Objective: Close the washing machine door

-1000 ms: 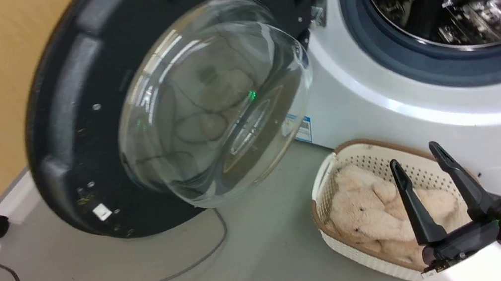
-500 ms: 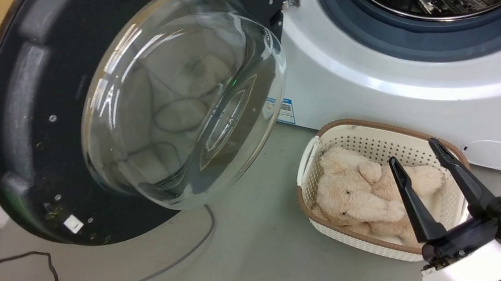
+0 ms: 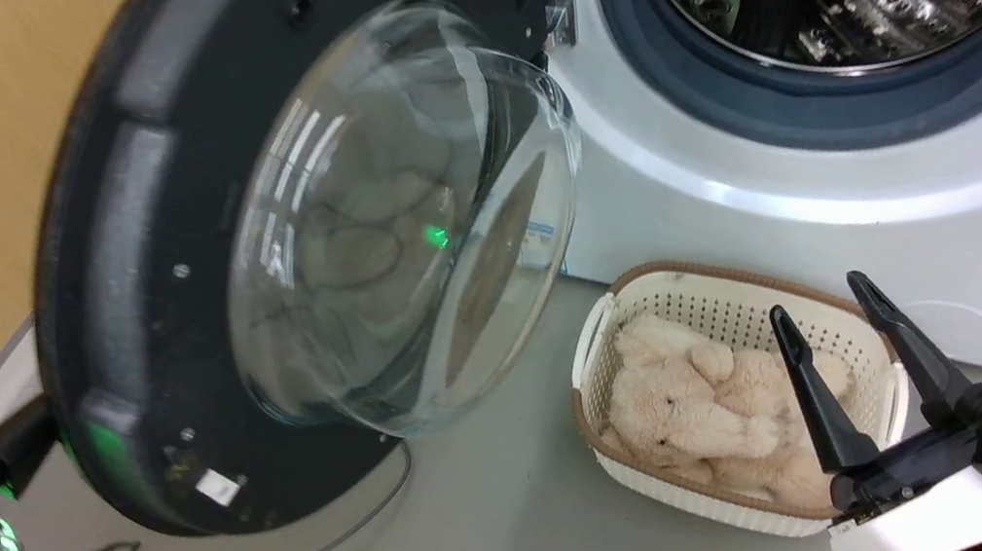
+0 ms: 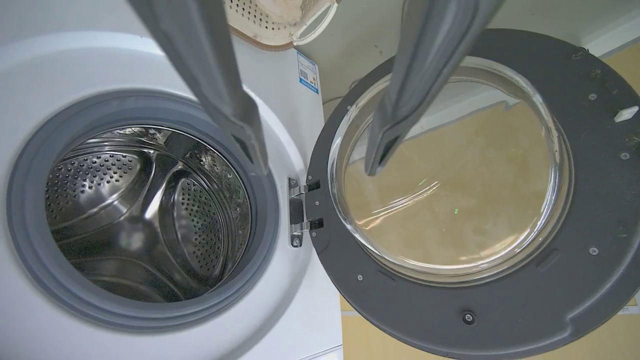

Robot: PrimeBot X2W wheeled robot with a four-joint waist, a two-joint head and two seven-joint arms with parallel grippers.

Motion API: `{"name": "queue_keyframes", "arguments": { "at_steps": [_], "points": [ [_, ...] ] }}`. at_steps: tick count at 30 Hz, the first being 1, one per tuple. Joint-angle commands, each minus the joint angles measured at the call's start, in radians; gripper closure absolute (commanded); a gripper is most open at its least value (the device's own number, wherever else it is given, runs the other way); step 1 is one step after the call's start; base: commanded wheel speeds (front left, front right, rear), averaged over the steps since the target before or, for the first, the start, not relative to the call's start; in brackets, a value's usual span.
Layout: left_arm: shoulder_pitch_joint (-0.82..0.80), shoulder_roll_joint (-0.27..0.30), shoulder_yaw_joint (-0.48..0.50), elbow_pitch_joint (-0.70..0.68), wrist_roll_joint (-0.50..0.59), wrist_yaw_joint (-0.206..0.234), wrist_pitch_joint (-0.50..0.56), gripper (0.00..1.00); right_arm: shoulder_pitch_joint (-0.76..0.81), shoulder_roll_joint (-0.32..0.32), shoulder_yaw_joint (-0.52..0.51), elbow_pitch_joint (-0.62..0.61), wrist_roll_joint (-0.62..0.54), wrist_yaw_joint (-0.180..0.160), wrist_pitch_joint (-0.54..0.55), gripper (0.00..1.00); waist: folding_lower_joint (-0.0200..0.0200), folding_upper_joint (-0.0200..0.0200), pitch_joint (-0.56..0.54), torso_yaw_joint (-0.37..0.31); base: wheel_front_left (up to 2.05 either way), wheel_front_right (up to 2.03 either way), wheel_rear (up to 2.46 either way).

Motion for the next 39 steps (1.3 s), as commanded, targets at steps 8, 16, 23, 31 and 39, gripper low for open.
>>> {"name": "queue_keyframes", "arguments": {
  "at_steps": [8, 16, 23, 31, 39],
  "points": [
    [0.161, -0.056, -0.062, -0.228, -0.044, 0.028, 0.155, 1.00, 0.024, 0.012, -0.015, 0.012, 0.015, -0.001, -0.004, 0.00, -0.0001, 0.0000, -0.054, -0.025, 0.00, 0.00, 0.00],
    [0.308, -0.152, -0.121, -0.448, -0.067, 0.074, 0.205, 1.00, 0.034, 0.013, -0.034, 0.006, 0.025, -0.001, -0.004, 0.00, -0.0001, 0.0000, -0.070, -0.088, 0.00, 0.00, 0.00],
    [0.395, -0.267, -0.186, -0.542, -0.086, 0.071, 0.198, 1.00, 0.028, 0.013, -0.023, 0.004, 0.028, -0.001, -0.004, 0.00, -0.0001, 0.0000, -0.059, -0.193, 0.00, 0.00, 0.00],
    [0.441, -0.340, -0.322, -0.568, -0.106, 0.026, 0.134, 1.00, 0.014, 0.013, -0.019, -0.010, 0.015, -0.001, -0.004, 0.00, -0.0001, 0.0000, -0.018, -0.336, 0.00, 0.00, 0.00],
    [0.387, -0.347, -0.426, -0.499, -0.071, -0.002, -0.066, 1.00, -0.008, 0.013, -0.020, -0.025, 0.019, -0.001, -0.004, 0.00, -0.0001, 0.0000, 0.030, -0.487, 0.00, 0.00, 0.00]
  ]
}}
